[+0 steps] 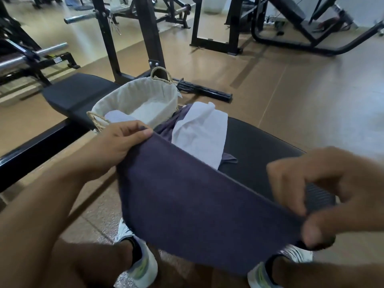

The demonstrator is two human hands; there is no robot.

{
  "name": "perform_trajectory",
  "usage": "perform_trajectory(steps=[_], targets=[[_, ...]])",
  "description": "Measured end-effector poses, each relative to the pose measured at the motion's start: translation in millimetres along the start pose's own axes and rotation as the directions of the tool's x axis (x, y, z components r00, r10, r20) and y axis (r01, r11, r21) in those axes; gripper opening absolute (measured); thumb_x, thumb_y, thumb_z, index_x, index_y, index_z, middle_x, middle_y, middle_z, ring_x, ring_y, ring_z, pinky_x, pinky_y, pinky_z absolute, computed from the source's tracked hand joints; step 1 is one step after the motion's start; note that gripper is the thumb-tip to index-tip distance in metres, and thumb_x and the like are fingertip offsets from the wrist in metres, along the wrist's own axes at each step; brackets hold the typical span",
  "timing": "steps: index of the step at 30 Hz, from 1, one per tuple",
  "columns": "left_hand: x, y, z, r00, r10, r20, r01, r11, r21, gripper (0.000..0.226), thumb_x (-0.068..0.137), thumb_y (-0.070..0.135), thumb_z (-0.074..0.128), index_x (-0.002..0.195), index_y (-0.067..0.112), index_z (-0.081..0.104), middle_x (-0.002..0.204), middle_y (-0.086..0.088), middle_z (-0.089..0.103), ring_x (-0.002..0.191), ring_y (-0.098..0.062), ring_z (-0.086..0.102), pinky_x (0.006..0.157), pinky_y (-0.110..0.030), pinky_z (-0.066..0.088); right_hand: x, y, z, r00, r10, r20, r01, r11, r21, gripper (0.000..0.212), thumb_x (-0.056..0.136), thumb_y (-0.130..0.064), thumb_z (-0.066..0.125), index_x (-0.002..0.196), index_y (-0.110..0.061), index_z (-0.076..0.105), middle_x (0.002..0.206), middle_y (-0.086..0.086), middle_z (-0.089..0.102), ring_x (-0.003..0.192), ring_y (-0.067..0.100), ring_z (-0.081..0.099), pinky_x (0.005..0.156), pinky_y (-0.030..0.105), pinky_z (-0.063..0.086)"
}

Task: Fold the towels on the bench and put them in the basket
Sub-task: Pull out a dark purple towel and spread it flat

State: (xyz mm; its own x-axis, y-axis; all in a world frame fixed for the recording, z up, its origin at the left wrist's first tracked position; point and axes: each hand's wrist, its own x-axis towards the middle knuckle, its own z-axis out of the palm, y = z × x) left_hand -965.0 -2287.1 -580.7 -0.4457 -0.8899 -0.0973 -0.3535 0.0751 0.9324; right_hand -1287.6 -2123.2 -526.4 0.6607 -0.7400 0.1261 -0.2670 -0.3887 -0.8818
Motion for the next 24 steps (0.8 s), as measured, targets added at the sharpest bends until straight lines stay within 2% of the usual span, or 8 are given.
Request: perform_trajectory(steps=[2,6,9,11,13,18,21,24], targets=[[13,-13,7,0.996,0.01,-0.087,0.0,0.994,0.112,0.022,0.102,0.021,0.056,0.086,0.011,0.068,0.069,0.005,0.065,0.065,-0.006,0.057,0.055,-0.014,0.047,4,12,-4,0.995,0.093,-0.02,-0.091,0.994,0.065,0.016,0.085,-0.032,0.08,0.083,-0.027,0.066,0.09,-0.004,0.07,0.079,0.028,0.065,0.073,0.034,0.05],[31,-26,16,0.984,-0.008,-0.179,0.016,0.999,0.046,0.019,0.102,0.017,0.057,0.088,0.01,0.068,0.076,-0.01,0.063,0.069,-0.02,0.058,0.061,-0.029,0.054,6,24,-12,0.984,0.175,-0.019,-0.17,0.971,0.166,0.016,0.084,-0.03,0.082,0.08,-0.028,0.066,0.078,-0.003,0.066,0.067,0.027,0.057,0.065,0.033,0.047],[39,-28,19,0.973,-0.033,-0.226,0.027,0.999,-0.027,0.016,0.102,0.012,0.055,0.095,0.002,0.066,0.076,-0.011,0.06,0.058,-0.008,0.058,0.056,-0.021,0.054,8,27,-14,0.961,0.212,-0.18,-0.226,0.972,-0.064,0.021,0.08,-0.035,0.084,0.072,-0.031,0.066,0.074,-0.002,0.066,0.065,0.025,0.062,0.06,0.04,0.052],[42,-30,17,0.97,-0.054,-0.239,0.038,0.997,-0.07,0.017,0.103,0.013,0.055,0.092,0.004,0.065,0.073,-0.008,0.059,0.05,-0.002,0.057,0.051,-0.016,0.052,9,35,-15,0.883,0.248,-0.397,-0.362,0.899,-0.244,0.024,0.075,-0.041,0.084,0.064,-0.031,0.065,0.095,-0.007,0.072,0.082,0.017,0.07,0.071,0.044,0.059],[43,-32,14,0.968,-0.075,-0.24,0.047,0.992,-0.119,0.018,0.103,0.014,0.055,0.09,0.007,0.064,0.07,-0.006,0.061,0.048,-0.001,0.058,0.049,-0.014,0.05,9,45,-18,0.783,0.324,-0.532,-0.505,0.83,-0.237,0.025,0.069,-0.041,0.083,0.061,-0.026,0.065,0.11,-0.018,0.071,0.095,0.007,0.072,0.081,0.038,0.061],[45,-30,15,0.981,-0.067,-0.18,0.028,0.977,-0.211,0.016,0.101,0.016,0.057,0.087,0.011,0.063,0.062,0.008,0.069,0.054,-0.003,0.064,0.056,-0.015,0.054,2,68,-31,0.634,0.493,-0.596,-0.56,0.824,0.086,0.033,0.067,-0.011,0.087,0.072,0.006,0.059,0.076,0.009,0.077,0.076,0.023,0.076,0.07,0.034,0.063],[43,-27,11,0.995,-0.051,-0.088,0.027,0.967,-0.254,0.012,0.094,0.021,0.064,0.083,0.016,0.062,0.065,0.008,0.067,0.057,-0.006,0.061,0.055,-0.018,0.054,-3,78,-41,0.61,0.61,-0.505,-0.661,0.744,0.1,0.035,0.063,-0.018,0.088,0.087,-0.006,0.067,0.075,0.008,0.076,0.071,0.021,0.074,0.062,0.024,0.057],[36,-21,0,0.973,0.0,0.232,0.083,0.934,-0.347,0.017,0.077,0.032,0.079,0.078,0.021,0.065,0.072,0.001,0.065,0.062,-0.01,0.061,0.056,-0.023,0.055,-14,84,-49,0.607,0.765,-0.215,-0.791,0.608,-0.068,0.018,0.078,-0.022,0.084,0.095,-0.025,0.077,0.086,0.006,0.077,0.08,0.021,0.073,0.076,0.032,0.056]])
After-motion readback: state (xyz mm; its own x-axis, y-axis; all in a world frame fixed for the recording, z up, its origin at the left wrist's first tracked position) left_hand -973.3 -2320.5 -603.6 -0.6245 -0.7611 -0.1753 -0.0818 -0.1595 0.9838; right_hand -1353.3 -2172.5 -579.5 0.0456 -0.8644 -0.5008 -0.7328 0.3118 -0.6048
